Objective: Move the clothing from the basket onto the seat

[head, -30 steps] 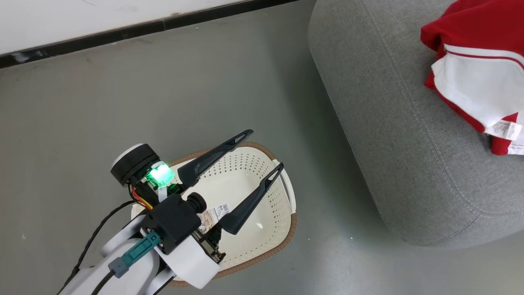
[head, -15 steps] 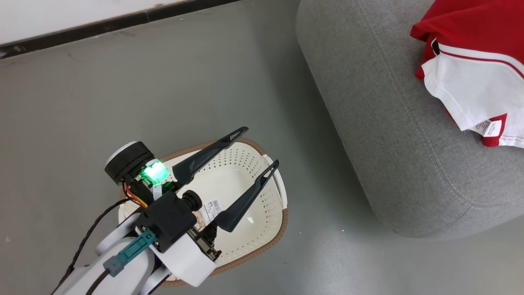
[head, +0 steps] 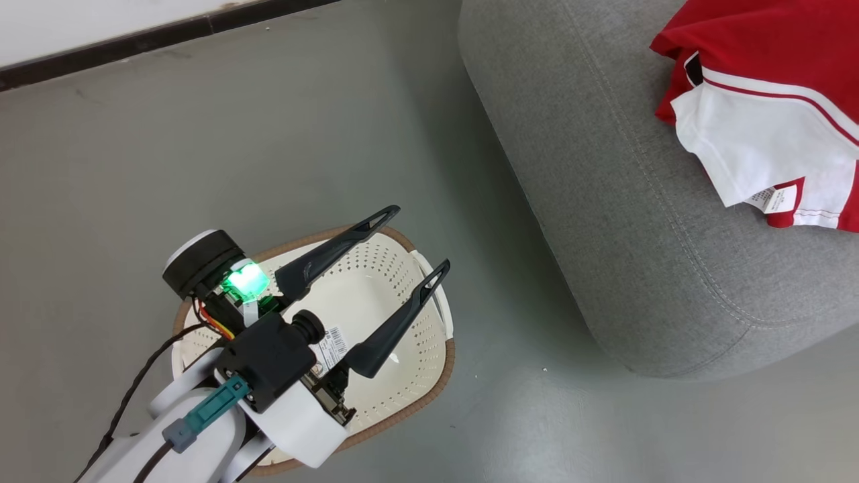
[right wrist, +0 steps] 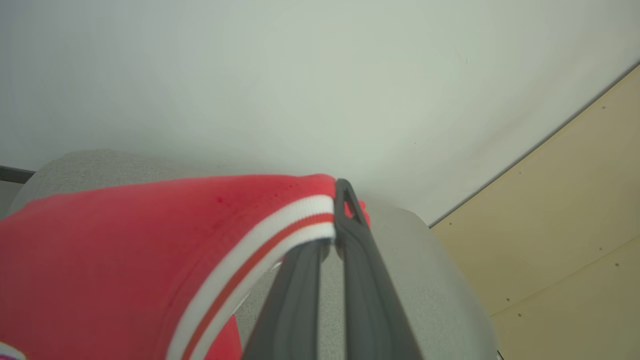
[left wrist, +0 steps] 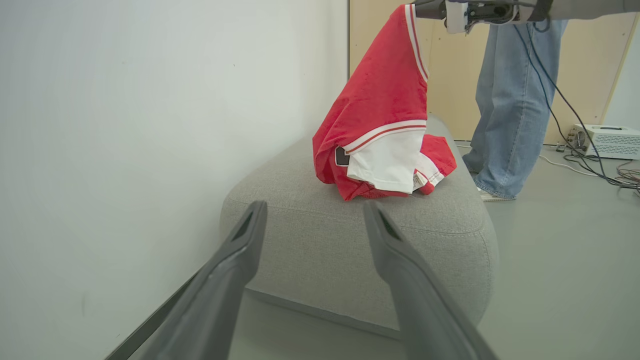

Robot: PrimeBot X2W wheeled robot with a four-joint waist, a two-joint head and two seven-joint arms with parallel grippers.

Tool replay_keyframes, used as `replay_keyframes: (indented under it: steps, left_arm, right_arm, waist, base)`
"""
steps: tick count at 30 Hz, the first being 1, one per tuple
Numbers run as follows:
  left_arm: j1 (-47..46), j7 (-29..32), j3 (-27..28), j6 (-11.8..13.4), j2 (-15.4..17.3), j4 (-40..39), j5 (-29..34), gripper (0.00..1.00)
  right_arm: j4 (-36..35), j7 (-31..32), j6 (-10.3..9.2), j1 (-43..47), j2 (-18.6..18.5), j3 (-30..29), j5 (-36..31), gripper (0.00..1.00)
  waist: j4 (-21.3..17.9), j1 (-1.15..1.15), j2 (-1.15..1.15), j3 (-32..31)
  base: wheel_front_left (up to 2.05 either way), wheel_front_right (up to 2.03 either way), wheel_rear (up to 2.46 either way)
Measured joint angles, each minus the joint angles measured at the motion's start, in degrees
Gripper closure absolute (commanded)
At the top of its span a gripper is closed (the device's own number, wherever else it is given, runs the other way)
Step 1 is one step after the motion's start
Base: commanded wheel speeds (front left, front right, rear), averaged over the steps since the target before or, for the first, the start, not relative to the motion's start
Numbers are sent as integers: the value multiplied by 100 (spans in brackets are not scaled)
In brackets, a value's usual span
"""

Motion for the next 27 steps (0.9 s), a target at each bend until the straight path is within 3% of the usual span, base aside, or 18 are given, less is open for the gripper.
replay_keyframes:
  steps: [27]
  left_arm:
    - [2, 56, 55, 100, 54, -93, -9, 0]
  right_arm:
    - [601, -42, 0, 115, -60, -62, -244, 100]
  waist:
    - [-200, 0, 0, 93]
  base:
    - [0, 0, 0]
